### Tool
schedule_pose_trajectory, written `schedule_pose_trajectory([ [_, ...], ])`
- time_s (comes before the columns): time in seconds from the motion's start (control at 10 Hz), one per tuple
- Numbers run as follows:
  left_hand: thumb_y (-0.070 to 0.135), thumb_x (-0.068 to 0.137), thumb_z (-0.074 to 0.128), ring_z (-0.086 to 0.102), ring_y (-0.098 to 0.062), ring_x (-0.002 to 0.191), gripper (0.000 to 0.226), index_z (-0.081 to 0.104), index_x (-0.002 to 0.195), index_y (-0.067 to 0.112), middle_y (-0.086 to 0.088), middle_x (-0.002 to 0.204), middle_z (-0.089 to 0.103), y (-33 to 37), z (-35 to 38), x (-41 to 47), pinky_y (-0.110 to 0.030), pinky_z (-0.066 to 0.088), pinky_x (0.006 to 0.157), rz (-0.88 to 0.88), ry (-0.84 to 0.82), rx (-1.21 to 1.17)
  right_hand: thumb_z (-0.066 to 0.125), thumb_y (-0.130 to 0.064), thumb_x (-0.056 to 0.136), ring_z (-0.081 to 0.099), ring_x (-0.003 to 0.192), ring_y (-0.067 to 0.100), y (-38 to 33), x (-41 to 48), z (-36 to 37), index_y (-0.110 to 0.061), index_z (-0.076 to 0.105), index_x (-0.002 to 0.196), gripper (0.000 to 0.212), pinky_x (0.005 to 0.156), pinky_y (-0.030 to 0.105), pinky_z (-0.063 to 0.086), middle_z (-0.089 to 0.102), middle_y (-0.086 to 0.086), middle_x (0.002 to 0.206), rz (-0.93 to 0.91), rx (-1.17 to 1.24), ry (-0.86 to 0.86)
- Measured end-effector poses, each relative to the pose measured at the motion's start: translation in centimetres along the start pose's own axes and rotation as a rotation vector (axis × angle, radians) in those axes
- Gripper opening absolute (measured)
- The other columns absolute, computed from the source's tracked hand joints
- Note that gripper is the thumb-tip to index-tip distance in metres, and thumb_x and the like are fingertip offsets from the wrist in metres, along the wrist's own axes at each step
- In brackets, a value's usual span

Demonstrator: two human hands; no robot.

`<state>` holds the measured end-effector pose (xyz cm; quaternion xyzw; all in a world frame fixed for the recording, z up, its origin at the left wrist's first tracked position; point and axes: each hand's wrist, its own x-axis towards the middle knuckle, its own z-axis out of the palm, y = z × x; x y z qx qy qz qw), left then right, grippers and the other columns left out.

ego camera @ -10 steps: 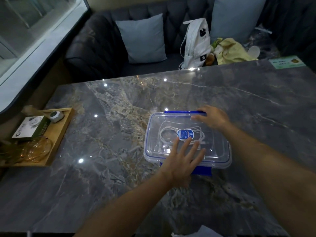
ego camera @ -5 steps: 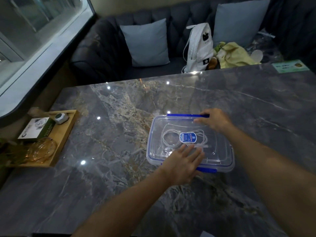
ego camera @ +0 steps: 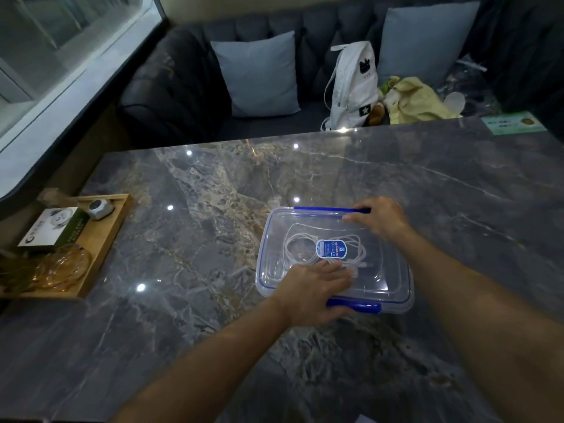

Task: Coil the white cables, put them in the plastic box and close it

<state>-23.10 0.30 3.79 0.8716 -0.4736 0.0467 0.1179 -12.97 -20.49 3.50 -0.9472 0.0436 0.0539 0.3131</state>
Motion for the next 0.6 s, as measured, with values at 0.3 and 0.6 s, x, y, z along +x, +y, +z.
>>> schedule_pose_trajectory([
  [0.3, 0.029, 0.07, 0.077, 0.062, -0.027, 0.113, 0.05, 0.063, 0.116, 0.012, -0.007, 0.12, 0.068, 0.2, 0.4, -0.5, -0.043, 0.052, 0.089, 0.048, -0.015, 0.006, 0.069, -0.046, 0.072, 0.063, 0.088, 0.026, 0.0, 0.0, 0.3, -0.014, 0.072, 0.095, 0.039, 0.084, 0.039, 0.046, 0.073, 0.01, 0.097, -0.028, -0.018, 0.018],
  [0.6, 0.039, 0.084, 0.057, 0.058, -0.024, 0.115, 0.041, 0.058, 0.12, 0.02, -0.003, 0.126, 0.063, 0.5, -1.7, 0.8, -0.039, 0.047, 0.093, -0.162, -0.128, -0.153, 0.06, -0.047, 0.081, 0.057, 0.104, 0.026, -1.2, -0.3, -1.6, -0.018, 0.062, 0.113, 0.043, 0.09, 0.037, 0.044, 0.064, 0.01, 0.117, -0.045, -0.149, -0.162],
])
